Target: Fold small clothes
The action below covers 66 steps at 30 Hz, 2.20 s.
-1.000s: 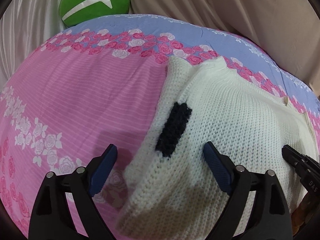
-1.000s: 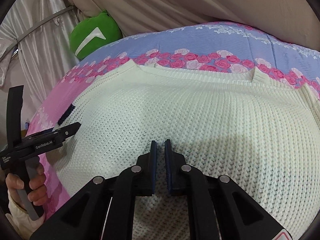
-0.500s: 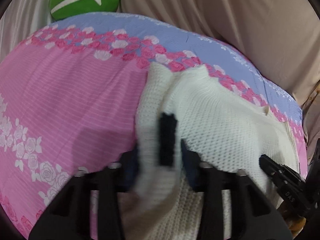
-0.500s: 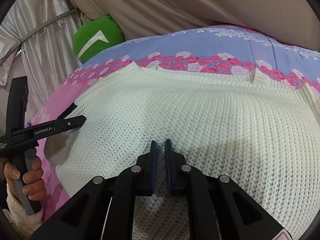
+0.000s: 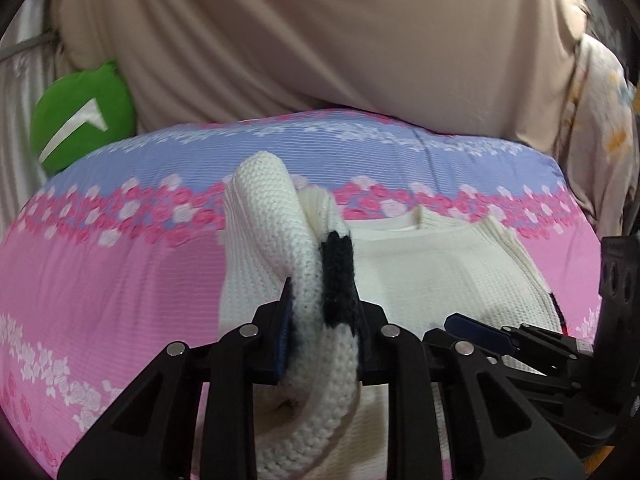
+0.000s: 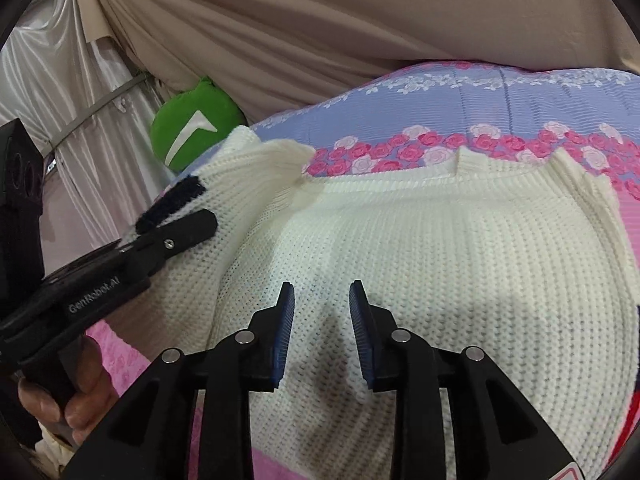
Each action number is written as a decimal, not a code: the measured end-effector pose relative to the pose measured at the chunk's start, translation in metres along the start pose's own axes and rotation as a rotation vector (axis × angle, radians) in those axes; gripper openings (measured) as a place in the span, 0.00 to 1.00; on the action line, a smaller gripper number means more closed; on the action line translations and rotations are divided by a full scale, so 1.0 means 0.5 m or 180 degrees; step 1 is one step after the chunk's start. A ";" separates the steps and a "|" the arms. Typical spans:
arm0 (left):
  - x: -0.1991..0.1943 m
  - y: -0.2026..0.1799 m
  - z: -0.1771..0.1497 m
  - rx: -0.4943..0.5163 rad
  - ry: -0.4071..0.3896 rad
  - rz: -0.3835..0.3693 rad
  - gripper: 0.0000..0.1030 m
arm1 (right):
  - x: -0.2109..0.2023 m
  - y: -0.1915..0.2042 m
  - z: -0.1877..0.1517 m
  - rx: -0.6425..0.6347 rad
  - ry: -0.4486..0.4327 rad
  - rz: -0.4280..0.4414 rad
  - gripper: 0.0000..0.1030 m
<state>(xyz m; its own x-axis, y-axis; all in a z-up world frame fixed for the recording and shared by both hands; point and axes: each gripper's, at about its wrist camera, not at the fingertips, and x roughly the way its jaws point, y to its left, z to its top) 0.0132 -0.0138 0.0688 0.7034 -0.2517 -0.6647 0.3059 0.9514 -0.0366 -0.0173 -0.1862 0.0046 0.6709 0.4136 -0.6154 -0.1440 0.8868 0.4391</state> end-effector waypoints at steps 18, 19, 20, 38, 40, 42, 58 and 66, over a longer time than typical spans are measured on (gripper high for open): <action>0.102 -0.178 -0.044 0.0505 0.0254 0.0305 0.22 | -0.092 -0.151 -0.069 0.0416 -0.0031 -0.0211 0.33; 0.103 -0.181 -0.046 0.0524 0.0247 0.0336 0.22 | -0.090 -0.152 -0.070 0.0405 -0.0026 -0.0205 0.34; 0.104 -0.184 -0.048 0.0541 0.0239 0.0362 0.23 | -0.086 -0.152 -0.070 0.0401 -0.0019 -0.0194 0.34; 0.084 -0.289 -0.075 0.0752 0.0306 -0.0269 0.26 | -0.179 -0.223 -0.069 0.0768 -0.0325 -0.0332 0.44; 0.044 -0.273 -0.076 0.0698 0.0151 -0.0410 0.31 | -0.190 -0.223 -0.065 0.0774 -0.0328 -0.0309 0.44; -0.011 -0.241 -0.070 0.0632 -0.0006 -0.0609 0.36 | -0.195 -0.215 -0.054 0.0729 -0.0328 -0.0279 0.49; -0.044 -0.042 -0.183 0.0419 0.0371 -0.0110 0.76 | -0.005 -0.098 0.040 0.0650 0.0432 0.0747 0.21; -0.011 -0.070 -0.183 0.0536 0.0421 -0.0282 0.73 | -0.146 -0.245 0.042 0.0897 0.0003 0.0281 0.21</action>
<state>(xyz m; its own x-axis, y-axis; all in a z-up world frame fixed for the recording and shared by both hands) -0.0604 -0.0295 0.0055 0.5821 -0.2968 -0.7570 0.4733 0.8807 0.0186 -0.0334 -0.3295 0.0092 0.6640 0.4869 -0.5675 0.0061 0.7554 0.6552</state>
